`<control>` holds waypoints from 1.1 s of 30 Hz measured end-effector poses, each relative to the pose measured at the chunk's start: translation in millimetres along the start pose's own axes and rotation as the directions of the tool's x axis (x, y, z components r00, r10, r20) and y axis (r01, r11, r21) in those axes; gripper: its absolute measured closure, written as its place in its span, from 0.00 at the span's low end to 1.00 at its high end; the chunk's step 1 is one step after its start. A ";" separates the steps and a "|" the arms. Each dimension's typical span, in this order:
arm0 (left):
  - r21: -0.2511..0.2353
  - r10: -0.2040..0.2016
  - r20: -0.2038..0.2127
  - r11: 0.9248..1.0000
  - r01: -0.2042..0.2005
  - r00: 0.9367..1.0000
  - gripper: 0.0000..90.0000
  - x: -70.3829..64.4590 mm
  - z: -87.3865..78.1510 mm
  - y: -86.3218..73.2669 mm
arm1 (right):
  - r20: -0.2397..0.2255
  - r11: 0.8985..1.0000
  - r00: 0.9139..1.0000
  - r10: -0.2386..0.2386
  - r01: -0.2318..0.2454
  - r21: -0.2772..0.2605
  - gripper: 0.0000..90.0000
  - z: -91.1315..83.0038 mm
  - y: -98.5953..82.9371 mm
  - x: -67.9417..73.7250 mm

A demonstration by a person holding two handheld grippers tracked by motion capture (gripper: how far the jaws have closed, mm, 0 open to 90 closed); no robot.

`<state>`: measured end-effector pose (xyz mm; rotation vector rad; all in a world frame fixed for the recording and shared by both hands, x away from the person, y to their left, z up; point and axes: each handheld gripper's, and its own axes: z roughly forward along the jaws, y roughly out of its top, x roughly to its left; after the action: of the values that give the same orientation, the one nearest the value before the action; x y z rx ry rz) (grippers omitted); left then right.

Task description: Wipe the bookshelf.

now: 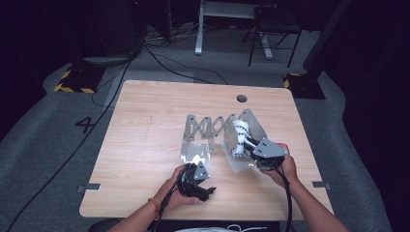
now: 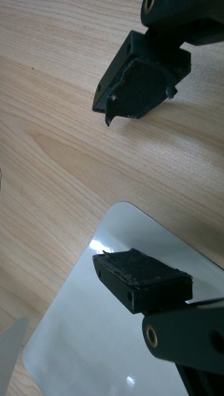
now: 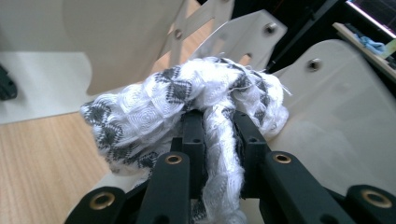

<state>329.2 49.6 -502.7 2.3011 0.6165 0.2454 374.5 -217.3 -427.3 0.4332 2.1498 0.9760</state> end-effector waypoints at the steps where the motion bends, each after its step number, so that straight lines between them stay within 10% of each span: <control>1: -0.002 0.002 0.001 1.000 -0.002 1.000 0.26 0.2 0.2 0.1 | 0.000 1.000 1.000 0.000 0.000 0.000 0.87 0.0 0.0 0.0; 18: 0.002 0.007 0.006 1.000 -0.007 1.000 0.26 0.9 0.5 1.0 | -0.112 0.987 0.993 -0.024 0.041 0.155 0.87 25.8 -34.2 24.2; 33: 0.007 0.017 0.016 1.000 -0.017 1.000 0.25 1.1 0.5 1.2 | 0.055 0.997 0.998 -0.030 0.026 0.075 0.87 -13.2 -15.4 7.4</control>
<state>330.7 49.2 -502.2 2.3133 0.5911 0.2328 359.6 -230.0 -436.5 0.4601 2.1409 0.8608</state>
